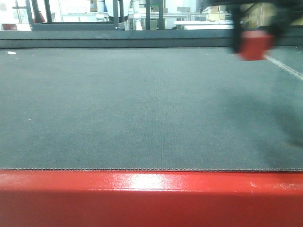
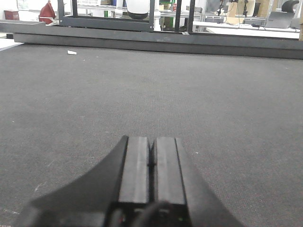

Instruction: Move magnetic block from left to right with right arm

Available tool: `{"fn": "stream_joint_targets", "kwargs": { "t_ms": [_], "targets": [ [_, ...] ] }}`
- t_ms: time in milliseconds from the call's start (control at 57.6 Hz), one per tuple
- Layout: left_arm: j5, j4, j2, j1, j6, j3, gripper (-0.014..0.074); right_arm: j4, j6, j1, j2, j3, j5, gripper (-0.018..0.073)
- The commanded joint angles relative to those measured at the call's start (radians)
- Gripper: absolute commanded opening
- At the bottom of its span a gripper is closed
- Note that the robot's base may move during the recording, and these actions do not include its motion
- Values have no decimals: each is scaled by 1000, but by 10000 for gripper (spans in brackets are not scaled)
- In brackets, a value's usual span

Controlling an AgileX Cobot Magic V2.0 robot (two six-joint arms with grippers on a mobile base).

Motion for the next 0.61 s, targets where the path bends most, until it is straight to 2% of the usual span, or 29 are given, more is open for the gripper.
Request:
{"fn": "stream_joint_targets", "kwargs": {
  "t_ms": [0, 139, 347, 590],
  "targets": [
    [-83, -5, -12, -2, -6, 8, -126, 8, -71, -62, -160, 104, -81, 214],
    [-83, -5, -12, -2, -6, 8, -126, 11, -103, -124, -348, 294, -147, 214],
    [-83, -5, -12, -2, -6, 8, -126, 13, -116, -130, -621, 520, -213, 214],
    [-83, -5, -12, -2, -6, 8, -126, 12, -143, -130, -912, 615, -192, 214]
  ]
}}
